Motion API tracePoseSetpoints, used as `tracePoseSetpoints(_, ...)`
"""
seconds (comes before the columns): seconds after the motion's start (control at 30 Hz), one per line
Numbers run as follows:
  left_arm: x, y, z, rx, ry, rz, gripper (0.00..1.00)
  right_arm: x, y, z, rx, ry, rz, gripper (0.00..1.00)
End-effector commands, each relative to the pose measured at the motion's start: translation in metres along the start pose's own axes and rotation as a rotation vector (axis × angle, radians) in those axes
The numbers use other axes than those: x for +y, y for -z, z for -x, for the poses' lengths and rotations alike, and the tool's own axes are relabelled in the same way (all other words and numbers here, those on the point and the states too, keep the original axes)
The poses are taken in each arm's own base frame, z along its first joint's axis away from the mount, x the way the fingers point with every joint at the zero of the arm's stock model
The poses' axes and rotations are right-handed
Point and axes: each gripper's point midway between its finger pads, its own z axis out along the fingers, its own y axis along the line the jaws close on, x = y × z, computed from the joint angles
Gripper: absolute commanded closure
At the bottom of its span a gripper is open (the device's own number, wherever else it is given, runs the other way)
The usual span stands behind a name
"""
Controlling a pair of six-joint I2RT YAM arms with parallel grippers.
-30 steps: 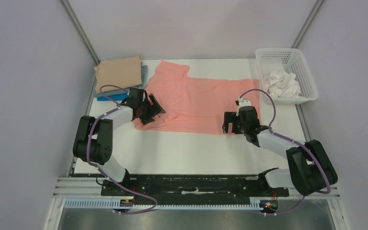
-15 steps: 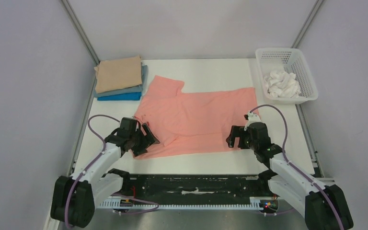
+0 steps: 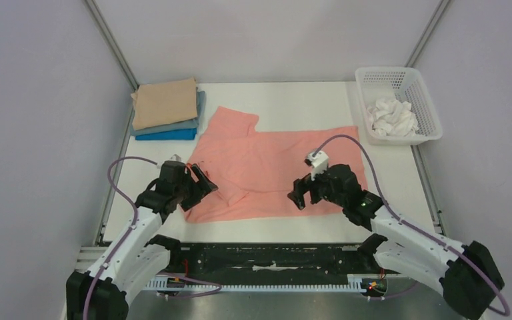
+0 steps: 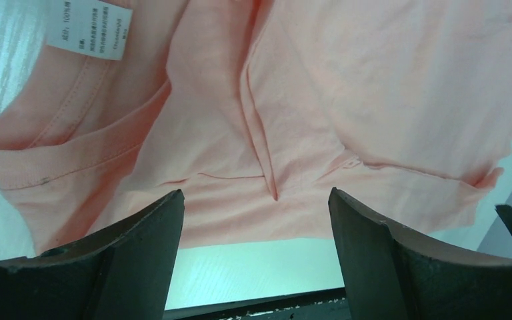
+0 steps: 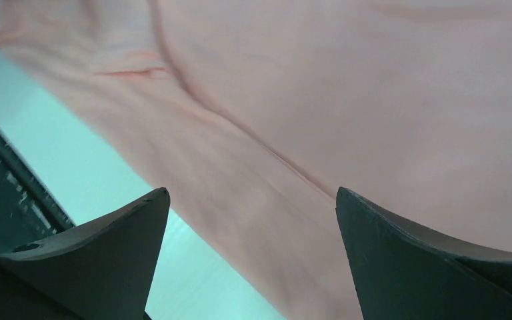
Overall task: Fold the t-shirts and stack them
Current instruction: Fold the flattened tshirt in 1/3 of the way
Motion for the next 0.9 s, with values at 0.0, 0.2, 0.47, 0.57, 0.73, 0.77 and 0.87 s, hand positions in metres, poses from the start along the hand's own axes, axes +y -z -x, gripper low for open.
tracePoseSetpoints(0.0,0.001,-0.010,0.015,-0.057,0.043,0.045,0.15,0.087,-0.021,0.072,-0.215,0.444,0.219,0.02)
tracePoseSetpoints(0.2,0.021,-0.032,0.001,0.014,0.076,0.140,0.20,0.180,-0.067,0.064,-0.226,0.887,0.513,0.04)
tracePoseSetpoints(0.47,0.044,-0.031,-0.003,-0.040,0.145,0.206,0.24,0.228,-0.124,0.034,-0.141,1.004,0.708,0.22)
tracePoseSetpoints(0.57,0.050,-0.025,0.000,-0.080,0.149,0.218,0.24,0.231,-0.143,0.025,-0.118,1.002,0.705,0.31)
tracePoseSetpoints(0.73,0.058,-0.025,-0.005,-0.066,0.143,0.248,0.23,0.232,-0.162,0.018,-0.093,0.997,0.695,0.42)
tracePoseSetpoints(0.77,0.059,-0.026,-0.007,-0.060,0.144,0.252,0.23,0.232,-0.165,0.016,-0.086,0.995,0.693,0.42)
tracePoseSetpoints(0.87,0.062,-0.028,-0.010,-0.040,0.140,0.268,0.23,0.228,-0.173,0.010,-0.065,1.000,0.676,0.44)
